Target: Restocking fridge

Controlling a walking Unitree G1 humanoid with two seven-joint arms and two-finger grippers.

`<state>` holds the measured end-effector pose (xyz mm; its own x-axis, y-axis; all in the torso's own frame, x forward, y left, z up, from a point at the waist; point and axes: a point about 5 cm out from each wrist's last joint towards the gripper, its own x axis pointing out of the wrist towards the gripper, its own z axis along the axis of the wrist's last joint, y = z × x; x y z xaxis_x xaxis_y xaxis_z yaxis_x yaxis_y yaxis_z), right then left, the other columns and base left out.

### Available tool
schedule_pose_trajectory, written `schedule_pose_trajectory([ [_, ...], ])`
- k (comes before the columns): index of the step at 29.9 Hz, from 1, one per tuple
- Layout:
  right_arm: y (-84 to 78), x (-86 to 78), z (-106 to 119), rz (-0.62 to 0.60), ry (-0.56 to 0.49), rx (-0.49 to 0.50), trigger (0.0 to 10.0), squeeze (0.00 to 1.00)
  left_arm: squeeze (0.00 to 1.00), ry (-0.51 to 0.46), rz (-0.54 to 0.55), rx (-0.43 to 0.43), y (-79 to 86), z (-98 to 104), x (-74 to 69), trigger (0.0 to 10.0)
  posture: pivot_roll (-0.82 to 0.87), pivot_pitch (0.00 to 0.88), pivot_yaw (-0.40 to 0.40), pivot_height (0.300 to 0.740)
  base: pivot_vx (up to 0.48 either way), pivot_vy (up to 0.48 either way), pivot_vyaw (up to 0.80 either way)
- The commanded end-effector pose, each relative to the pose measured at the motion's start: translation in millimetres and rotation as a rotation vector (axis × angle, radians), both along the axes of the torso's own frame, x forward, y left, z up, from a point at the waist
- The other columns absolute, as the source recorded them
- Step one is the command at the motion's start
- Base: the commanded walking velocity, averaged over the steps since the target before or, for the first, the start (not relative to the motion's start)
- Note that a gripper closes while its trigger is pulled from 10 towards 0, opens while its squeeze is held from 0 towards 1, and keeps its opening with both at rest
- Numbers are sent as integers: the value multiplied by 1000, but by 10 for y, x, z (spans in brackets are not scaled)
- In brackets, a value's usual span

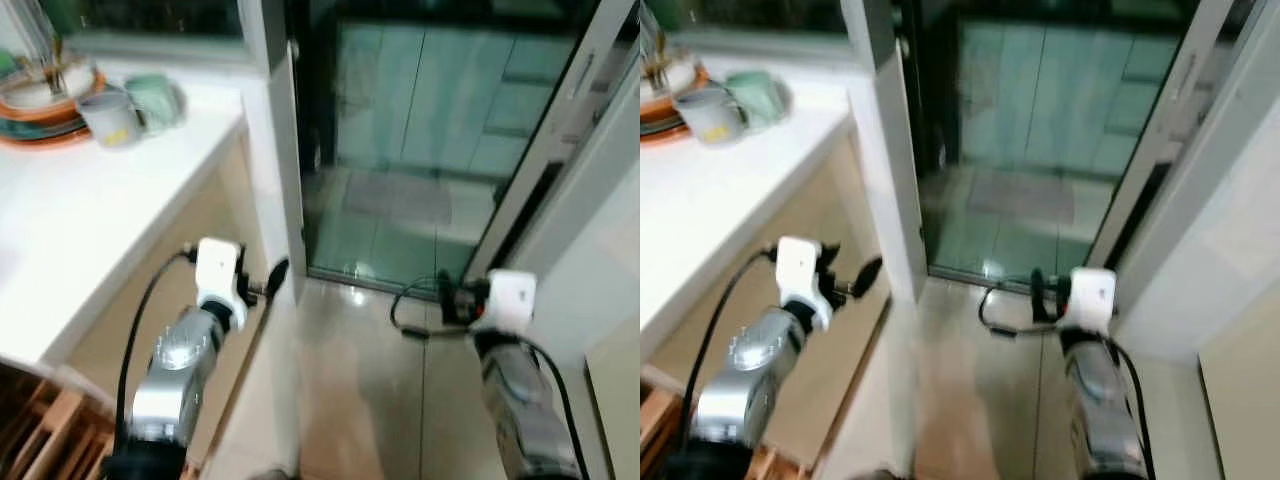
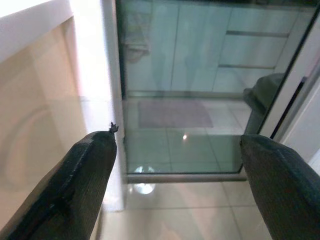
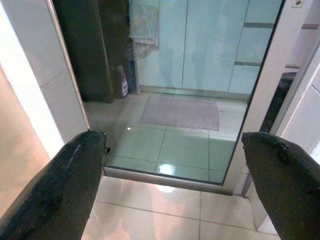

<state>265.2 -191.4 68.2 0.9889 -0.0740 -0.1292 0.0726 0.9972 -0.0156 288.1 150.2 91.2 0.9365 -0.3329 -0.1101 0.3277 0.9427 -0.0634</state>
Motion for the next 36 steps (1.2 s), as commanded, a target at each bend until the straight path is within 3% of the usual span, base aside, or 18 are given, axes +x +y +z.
schedule_pose_trajectory([
  [1,-26,5,-23,-7,10,-5,10000,0,0,3,1,-6,-35,19,31,10000,-72,0,73,740,-292,0,0],
  [24,-45,21,-62,-13,33,-17,10000,0,0,-11,21,13,-51,37,112,10000,-79,0,72,740,-462,0,0],
  [33,-74,-8,-95,-29,46,-12,10000,0,0,-14,6,22,-73,29,106,10000,-82,0,77,740,0,0,472],
  [36,-83,-12,-111,-37,55,-8,10000,0,0,-14,3,21,-88,19,96,10000,-83,0,76,740,0,474,150],
])
